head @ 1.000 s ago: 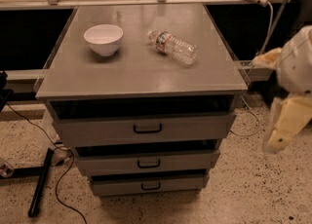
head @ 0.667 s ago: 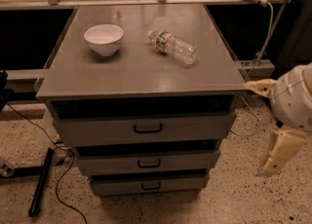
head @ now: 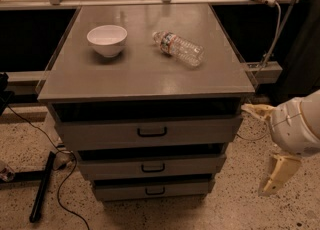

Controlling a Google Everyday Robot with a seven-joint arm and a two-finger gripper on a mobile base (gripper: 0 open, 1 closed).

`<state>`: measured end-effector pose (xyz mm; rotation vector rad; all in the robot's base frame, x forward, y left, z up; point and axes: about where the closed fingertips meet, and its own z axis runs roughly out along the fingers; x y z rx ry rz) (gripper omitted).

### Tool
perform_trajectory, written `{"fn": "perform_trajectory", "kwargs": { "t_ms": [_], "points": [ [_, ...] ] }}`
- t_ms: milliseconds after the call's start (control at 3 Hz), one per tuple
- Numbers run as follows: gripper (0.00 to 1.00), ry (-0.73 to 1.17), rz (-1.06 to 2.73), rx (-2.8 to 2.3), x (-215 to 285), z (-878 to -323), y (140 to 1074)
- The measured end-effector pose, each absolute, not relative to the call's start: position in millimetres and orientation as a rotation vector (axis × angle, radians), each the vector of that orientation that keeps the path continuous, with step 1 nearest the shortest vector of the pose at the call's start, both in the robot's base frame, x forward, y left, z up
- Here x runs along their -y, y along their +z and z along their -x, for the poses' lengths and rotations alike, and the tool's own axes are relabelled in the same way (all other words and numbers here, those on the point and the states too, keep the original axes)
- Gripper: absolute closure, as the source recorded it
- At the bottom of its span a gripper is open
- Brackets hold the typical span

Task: Open bottom drawer

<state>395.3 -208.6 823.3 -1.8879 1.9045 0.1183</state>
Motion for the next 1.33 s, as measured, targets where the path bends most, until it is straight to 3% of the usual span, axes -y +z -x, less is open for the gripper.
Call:
{"fn": "perform_trajectory", "kwargs": {
  "t_ms": [1333],
  "points": [
    [0.00, 0.089, 1.827, -1.929, 196, -415, 660]
  ]
}}
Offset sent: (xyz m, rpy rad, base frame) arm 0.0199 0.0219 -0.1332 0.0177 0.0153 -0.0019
